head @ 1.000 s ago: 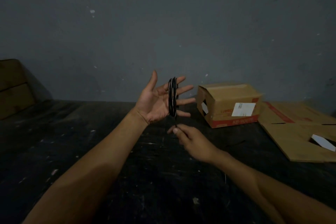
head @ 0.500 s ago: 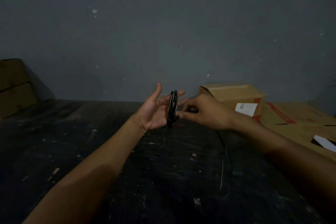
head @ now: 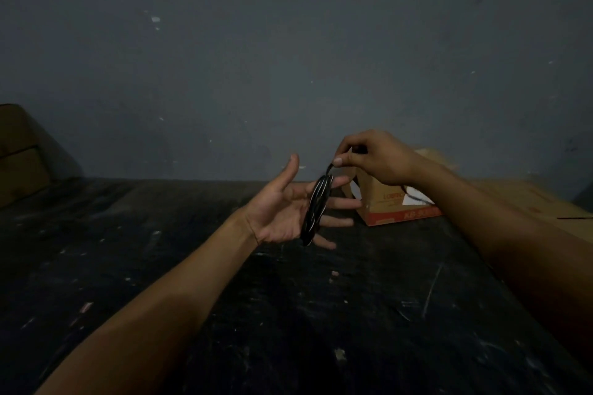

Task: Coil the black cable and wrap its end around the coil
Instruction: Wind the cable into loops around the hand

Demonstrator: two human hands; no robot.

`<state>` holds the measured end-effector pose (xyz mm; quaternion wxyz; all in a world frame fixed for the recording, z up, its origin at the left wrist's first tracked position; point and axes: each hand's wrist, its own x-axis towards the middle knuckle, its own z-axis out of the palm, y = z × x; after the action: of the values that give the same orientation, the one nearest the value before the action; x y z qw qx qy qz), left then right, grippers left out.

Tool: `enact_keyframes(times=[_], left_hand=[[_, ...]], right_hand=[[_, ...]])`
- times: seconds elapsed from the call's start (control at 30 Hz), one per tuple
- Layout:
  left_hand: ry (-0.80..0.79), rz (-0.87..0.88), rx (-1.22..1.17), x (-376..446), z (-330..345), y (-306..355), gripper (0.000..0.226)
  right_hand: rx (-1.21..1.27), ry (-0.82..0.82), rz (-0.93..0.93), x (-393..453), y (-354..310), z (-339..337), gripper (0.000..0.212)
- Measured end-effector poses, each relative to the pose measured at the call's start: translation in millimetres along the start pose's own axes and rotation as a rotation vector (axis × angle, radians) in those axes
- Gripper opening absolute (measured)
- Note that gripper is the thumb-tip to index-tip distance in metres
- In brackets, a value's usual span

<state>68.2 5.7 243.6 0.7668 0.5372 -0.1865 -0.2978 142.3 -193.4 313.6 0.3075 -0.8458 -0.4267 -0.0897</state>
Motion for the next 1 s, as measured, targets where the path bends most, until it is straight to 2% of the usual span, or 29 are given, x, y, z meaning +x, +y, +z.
enact_keyframes(times=[0.17,0.27,0.4,0.53,0.7,0.83,1.0], left_hand=[[-0.071,0.075,-0.014,-1,6,4,0.094],[-0.085,0.131,-0.05,1,8,8,0.094],[-0.061,0.187,-0.1,2,7,13,0.094],[0.069,0.283,-0.118,0,2,22,0.095],[0.28,0.373,-0.146,-3,-8,23,0.089],[0.379,0.342,-0.122,-4,-20,15,0.085],[0.392,0.257,-0.066,-4,-26,-2,0.089]], right_hand=[[0.184,0.054,0.056,-17,30,36,0.019],[0.277,-0.016,0.103,-32,38,67,0.027],[0.369,-0.132,0.226,-53,28,111,0.022],[0.337,-0.297,0.212,-69,14,142,0.025],[0.19,-0.415,0.092,-70,-17,139,0.027],[0.12,-0.365,-0.007,-69,-35,122,0.026],[0.051,-0.254,-0.004,-57,-31,94,0.015]])
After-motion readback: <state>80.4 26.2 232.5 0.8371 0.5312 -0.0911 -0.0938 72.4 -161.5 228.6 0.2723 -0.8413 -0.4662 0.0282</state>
